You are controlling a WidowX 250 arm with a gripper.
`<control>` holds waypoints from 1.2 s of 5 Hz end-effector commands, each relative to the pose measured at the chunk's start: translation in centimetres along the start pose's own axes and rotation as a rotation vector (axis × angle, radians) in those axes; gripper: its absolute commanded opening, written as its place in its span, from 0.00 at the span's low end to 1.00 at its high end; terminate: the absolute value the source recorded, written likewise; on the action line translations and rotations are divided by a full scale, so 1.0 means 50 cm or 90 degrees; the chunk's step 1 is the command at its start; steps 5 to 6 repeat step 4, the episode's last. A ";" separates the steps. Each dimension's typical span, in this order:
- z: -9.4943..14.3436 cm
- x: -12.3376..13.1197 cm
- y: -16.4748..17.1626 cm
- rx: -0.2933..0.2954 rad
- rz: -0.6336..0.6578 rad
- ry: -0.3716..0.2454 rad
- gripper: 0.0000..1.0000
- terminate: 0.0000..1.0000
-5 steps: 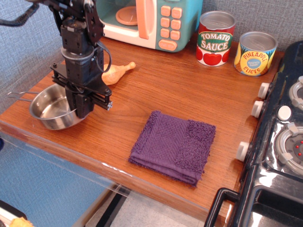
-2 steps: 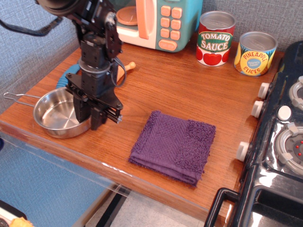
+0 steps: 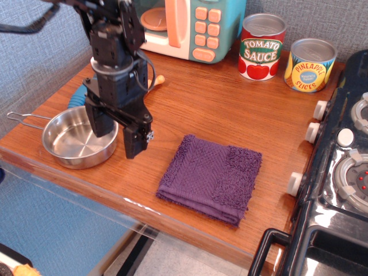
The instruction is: Move the pot to the left of the towel.
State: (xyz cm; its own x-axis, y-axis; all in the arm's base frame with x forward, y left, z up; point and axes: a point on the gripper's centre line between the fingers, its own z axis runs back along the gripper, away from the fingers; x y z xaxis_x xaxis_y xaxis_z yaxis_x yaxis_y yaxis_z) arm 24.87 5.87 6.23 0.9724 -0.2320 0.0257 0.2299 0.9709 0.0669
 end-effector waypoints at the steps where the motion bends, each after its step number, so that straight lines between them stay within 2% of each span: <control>1: 0.036 -0.025 0.000 -0.007 -0.015 -0.036 1.00 0.00; 3: 0.031 -0.018 0.002 -0.005 -0.002 -0.024 1.00 0.00; 4: 0.031 -0.018 0.002 -0.005 -0.002 -0.024 1.00 1.00; 6: 0.031 -0.018 0.002 -0.005 -0.002 -0.024 1.00 1.00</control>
